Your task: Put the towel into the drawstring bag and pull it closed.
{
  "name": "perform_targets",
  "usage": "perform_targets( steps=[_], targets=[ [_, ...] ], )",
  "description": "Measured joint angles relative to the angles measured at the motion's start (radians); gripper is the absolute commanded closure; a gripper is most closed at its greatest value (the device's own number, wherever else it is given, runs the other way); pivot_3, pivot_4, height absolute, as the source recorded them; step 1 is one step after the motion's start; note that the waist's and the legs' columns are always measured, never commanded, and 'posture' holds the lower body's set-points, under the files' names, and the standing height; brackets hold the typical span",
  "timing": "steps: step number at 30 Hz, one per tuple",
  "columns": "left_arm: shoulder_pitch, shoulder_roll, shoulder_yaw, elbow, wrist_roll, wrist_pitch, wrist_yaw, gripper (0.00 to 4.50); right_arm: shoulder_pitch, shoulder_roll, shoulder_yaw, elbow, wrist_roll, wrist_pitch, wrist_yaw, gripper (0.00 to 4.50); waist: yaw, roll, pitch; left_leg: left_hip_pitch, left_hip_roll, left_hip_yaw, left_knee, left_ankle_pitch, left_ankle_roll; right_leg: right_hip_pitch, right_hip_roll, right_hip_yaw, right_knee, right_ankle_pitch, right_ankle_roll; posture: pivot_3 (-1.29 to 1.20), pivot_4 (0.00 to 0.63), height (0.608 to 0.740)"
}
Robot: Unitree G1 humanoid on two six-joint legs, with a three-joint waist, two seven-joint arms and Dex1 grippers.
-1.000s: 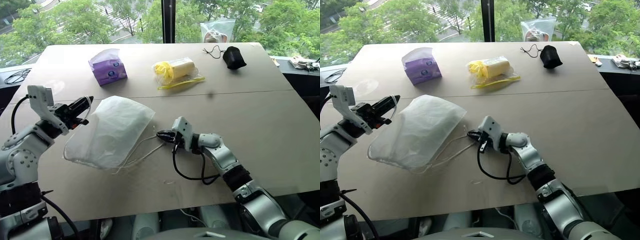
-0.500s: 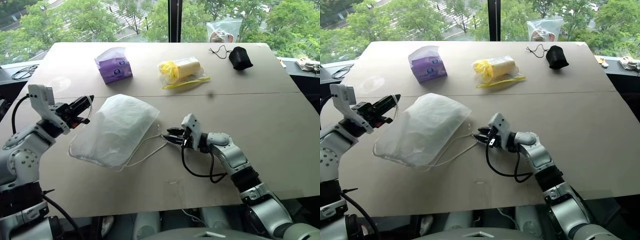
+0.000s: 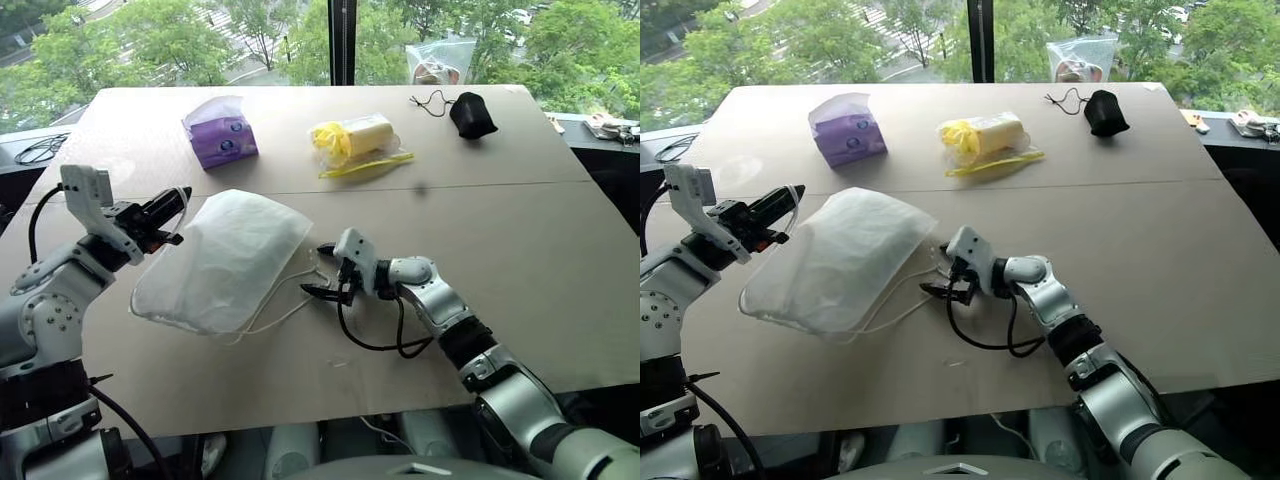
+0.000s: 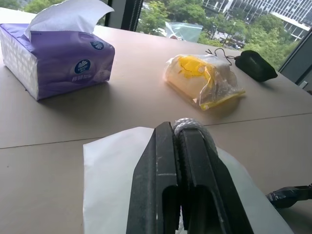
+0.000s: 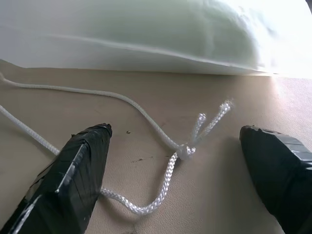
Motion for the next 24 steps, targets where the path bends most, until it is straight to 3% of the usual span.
perform_targets(
  steps=[2, 9, 16, 24],
  targets=[
    [0.001, 0.0, 0.0, 0.0, 0.0, 0.0, 0.0, 4.5, -0.018, 0.016, 0.007, 0.055, -0.019, -0.07, 0.001, 0.85, -0.006, 0.0, 0.0, 0.001, 0.001, 0.0, 0.0, 0.0, -0.001, 0.0, 0.0, 0.0, 0.0, 0.0, -0.001, 0.0, 0.15, 0.74],
    [0.022, 0.0, 0.005, -0.002, -0.001, 0.003, 0.004, 4.5, -0.028, 0.029, 0.026, 0.101, -0.061, -0.165, -0.002, 4.34, -0.013, 0.0, -0.001, 0.002, 0.001, 0.0, 0.0, 0.0, -0.003, 0.001, 0.0, 0.0, 0.001, 0.001, -0.001, 0.0, 0.15, 0.74],
    [0.031, -0.001, 0.009, -0.012, -0.003, 0.003, 0.014, 4.5, 0.018, 0.01, -0.009, 0.047, -0.041, -0.158, -0.005, 4.44, -0.004, 0.0, -0.001, 0.0, 0.0, 0.0, 0.0, -0.001, -0.004, 0.001, -0.002, 0.0, 0.0, 0.001, -0.001, 0.0, 0.15, 0.74],
    [-0.011, -0.023, 0.006, -0.025, -0.009, 0.0, 0.038, 4.5, 0.115, -0.155, -0.222, -0.362, 0.178, 0.139, -0.01, 4.44, 0.029, 0.004, 0.003, -0.006, -0.005, -0.003, -0.001, -0.001, -0.004, -0.002, -0.007, -0.004, -0.003, 0.001, -0.001, 0.0, 0.15, 0.74]
  ],
)
